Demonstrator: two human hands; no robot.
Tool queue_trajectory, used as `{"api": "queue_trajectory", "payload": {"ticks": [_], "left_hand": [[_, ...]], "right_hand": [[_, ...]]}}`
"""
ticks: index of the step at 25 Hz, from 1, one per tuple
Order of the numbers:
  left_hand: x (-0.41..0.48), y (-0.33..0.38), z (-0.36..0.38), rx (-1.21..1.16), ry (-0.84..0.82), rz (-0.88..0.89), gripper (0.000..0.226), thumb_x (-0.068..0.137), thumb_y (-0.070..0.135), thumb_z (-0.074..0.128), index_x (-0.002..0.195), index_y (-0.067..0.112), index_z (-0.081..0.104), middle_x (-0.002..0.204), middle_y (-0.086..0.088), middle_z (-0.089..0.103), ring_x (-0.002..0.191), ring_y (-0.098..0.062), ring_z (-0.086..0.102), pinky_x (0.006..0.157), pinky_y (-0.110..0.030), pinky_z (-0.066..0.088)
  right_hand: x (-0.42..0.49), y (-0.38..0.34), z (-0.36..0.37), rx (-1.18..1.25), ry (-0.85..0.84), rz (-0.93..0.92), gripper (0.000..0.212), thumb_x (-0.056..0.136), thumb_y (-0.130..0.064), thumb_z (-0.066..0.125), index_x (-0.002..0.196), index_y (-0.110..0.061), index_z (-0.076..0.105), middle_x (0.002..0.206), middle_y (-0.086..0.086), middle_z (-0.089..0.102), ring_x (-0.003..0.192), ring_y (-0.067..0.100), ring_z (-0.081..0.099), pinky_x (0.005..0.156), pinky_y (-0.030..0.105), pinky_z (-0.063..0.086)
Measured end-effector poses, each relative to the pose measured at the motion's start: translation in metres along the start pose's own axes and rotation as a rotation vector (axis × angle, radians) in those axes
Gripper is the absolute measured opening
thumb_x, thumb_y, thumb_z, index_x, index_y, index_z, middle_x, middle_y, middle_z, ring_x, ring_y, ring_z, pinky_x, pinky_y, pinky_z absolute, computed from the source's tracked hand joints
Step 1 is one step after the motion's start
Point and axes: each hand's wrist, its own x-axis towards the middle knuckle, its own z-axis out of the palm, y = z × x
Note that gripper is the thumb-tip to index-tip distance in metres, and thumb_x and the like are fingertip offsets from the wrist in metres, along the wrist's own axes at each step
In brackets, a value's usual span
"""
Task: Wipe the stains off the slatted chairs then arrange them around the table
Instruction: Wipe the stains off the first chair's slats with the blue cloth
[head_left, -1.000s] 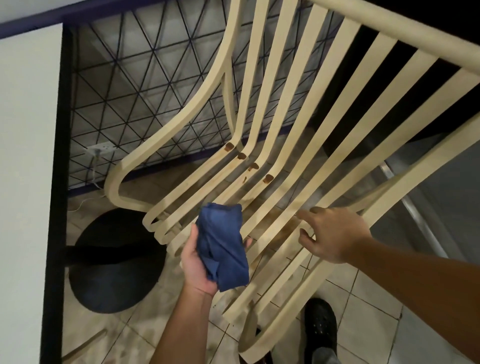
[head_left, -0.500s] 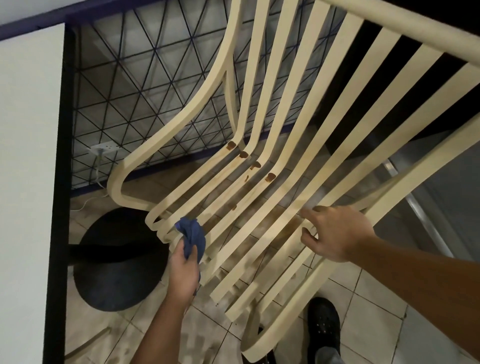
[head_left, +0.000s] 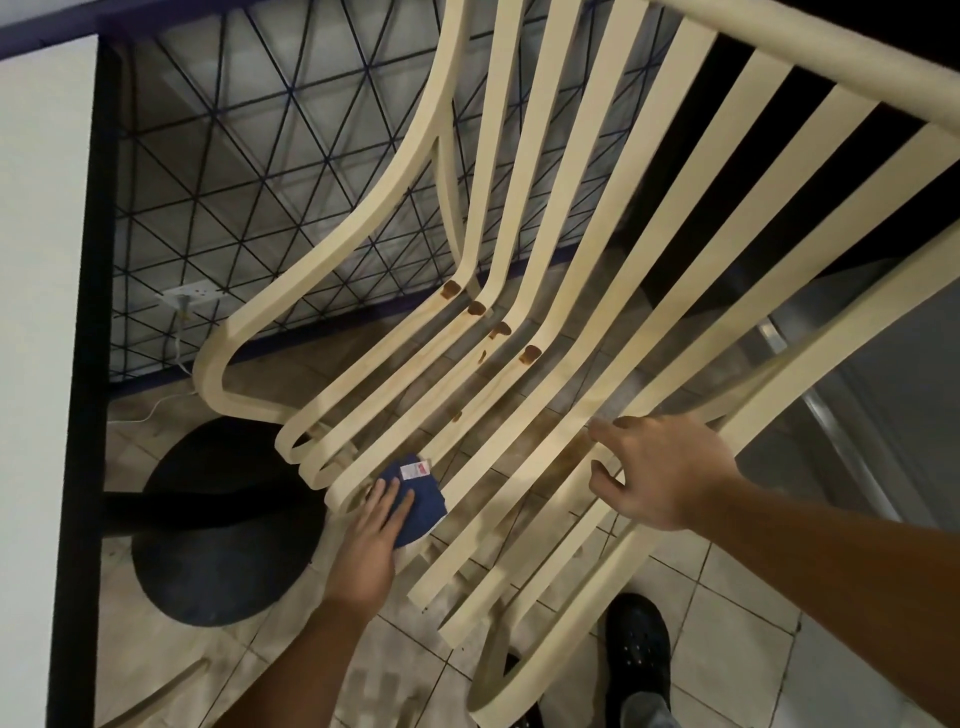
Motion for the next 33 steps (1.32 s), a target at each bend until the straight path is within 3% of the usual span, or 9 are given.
{"api": "queue_trajectory", "payload": {"ticks": [2,6,10,12,15,18,21,26,33], "left_hand": [[0.005,-0.014,-0.005,0.076,-0.055,0.0,0.115,0.038,-0.006,0.097,0.144,0.012,0.056,0.149,-0.015,0.053,0.135,-0.04,0.051,0.104,-0.056,0.04],[0.011,-0.022,-0.008,0.022,-0.129,-0.052,0.113,0.035,-0.013,0.095,0.14,0.01,0.06,0.142,-0.016,0.06,0.126,-0.041,0.06,0.097,-0.053,0.049],[0.005,-0.015,-0.012,-0.092,-0.056,0.024,0.106,0.072,-0.006,0.083,0.157,0.021,0.027,0.161,-0.004,0.035,0.148,-0.028,0.033,0.126,-0.042,0.021],[0.001,-0.01,-0.017,-0.169,-0.078,-0.059,0.09,0.093,0.0,0.065,0.158,0.028,0.009,0.166,0.008,0.014,0.156,-0.014,0.011,0.127,-0.032,0.003],[0.003,-0.014,-0.019,-0.067,-0.114,0.088,0.08,0.09,0.015,0.065,0.158,0.016,0.024,0.162,-0.004,0.033,0.155,-0.018,0.012,0.127,-0.031,0.001],[0.014,-0.016,-0.017,0.056,-0.223,0.138,0.061,0.1,0.044,0.038,0.153,0.014,0.037,0.155,-0.006,0.047,0.156,-0.015,0.012,0.124,-0.04,0.01],[0.021,-0.006,-0.02,0.023,-0.238,0.08,0.069,0.105,0.06,0.012,0.158,0.02,0.03,0.163,0.003,0.033,0.154,-0.017,0.02,0.125,-0.033,0.0],[0.051,0.013,-0.031,0.081,-0.128,0.128,0.082,0.094,0.072,-0.009,0.161,0.026,0.006,0.167,0.012,0.002,0.155,-0.012,-0.004,0.117,-0.021,-0.024],[0.094,0.041,-0.056,-0.049,-0.171,0.183,0.07,0.107,0.052,0.035,0.163,0.028,0.001,0.165,0.018,-0.008,0.152,-0.002,-0.012,0.122,-0.026,-0.005]], "right_hand": [[0.001,0.0,0.0,-0.006,-0.007,0.0,0.053,0.097,-0.063,0.03,0.137,-0.032,0.047,0.102,-0.009,0.067,0.079,0.012,0.058,0.06,0.025,0.039],[0.001,0.001,0.0,-0.019,-0.013,-0.002,0.055,0.097,-0.063,0.029,0.137,-0.031,0.048,0.095,-0.008,0.065,0.074,0.013,0.055,0.06,0.025,0.041],[0.001,0.002,0.001,-0.001,-0.012,0.0,0.056,0.095,-0.063,0.028,0.135,-0.03,0.05,0.088,-0.008,0.063,0.075,0.014,0.061,0.062,0.026,0.047],[0.001,0.002,0.001,0.007,-0.017,0.0,0.056,0.094,-0.064,0.027,0.133,-0.03,0.051,0.085,-0.008,0.061,0.074,0.015,0.061,0.065,0.027,0.05],[0.001,0.004,0.0,0.014,-0.02,-0.004,0.056,0.094,-0.065,0.026,0.132,-0.031,0.051,0.082,-0.008,0.062,0.071,0.015,0.06,0.067,0.028,0.055],[0.001,0.004,0.001,0.015,-0.025,-0.016,0.056,0.094,-0.064,0.025,0.131,-0.031,0.05,0.079,-0.008,0.06,0.069,0.014,0.059,0.066,0.028,0.054],[0.002,0.005,0.003,0.033,-0.027,-0.029,0.058,0.093,-0.066,0.022,0.132,-0.031,0.047,0.082,-0.008,0.061,0.071,0.015,0.061,0.067,0.029,0.056],[0.003,0.007,0.009,0.059,-0.011,-0.03,0.06,0.091,-0.066,0.018,0.132,-0.032,0.048,0.082,-0.008,0.063,0.073,0.017,0.063,0.071,0.032,0.057],[0.004,0.007,0.013,0.082,-0.01,-0.028,0.064,0.09,-0.068,0.014,0.137,-0.035,0.042,0.086,-0.007,0.066,0.077,0.016,0.064,0.073,0.033,0.057]]}}
